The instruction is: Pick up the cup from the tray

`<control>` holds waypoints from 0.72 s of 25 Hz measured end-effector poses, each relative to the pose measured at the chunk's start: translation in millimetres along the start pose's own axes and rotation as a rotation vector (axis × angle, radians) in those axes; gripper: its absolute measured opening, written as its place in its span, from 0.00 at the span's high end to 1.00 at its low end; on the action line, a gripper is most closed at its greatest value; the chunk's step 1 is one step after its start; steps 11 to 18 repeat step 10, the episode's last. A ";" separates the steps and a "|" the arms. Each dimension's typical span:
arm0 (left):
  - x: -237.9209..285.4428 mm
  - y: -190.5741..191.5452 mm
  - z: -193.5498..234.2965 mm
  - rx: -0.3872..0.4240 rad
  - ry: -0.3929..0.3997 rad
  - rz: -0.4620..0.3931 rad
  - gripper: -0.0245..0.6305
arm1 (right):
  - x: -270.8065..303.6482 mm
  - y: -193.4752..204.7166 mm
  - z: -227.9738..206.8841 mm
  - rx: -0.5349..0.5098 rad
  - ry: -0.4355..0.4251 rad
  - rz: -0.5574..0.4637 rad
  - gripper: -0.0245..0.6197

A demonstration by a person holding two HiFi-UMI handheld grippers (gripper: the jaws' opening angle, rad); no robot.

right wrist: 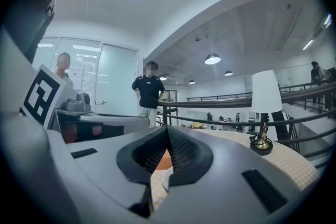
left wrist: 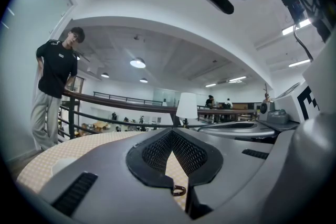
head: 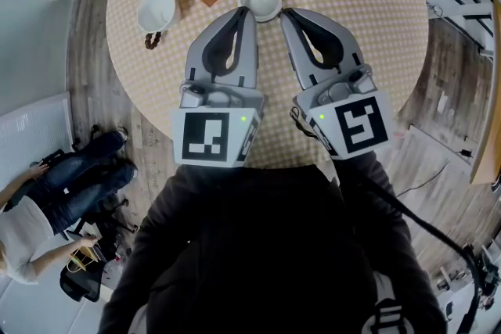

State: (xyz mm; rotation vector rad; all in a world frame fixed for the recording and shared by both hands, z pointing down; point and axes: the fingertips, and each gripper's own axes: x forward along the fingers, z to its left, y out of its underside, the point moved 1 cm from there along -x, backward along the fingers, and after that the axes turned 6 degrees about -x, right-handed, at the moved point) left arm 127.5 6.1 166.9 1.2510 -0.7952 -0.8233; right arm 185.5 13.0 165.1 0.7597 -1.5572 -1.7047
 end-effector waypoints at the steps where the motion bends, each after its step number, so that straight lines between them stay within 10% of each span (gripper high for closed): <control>1: -0.2 -0.3 0.3 0.000 0.000 -0.001 0.95 | 0.1 -0.1 0.3 -0.003 0.001 0.002 0.95; 18: -0.4 1.1 7.7 -0.007 -0.002 0.013 0.95 | 9.0 -5.7 4.1 0.005 0.009 -0.020 0.95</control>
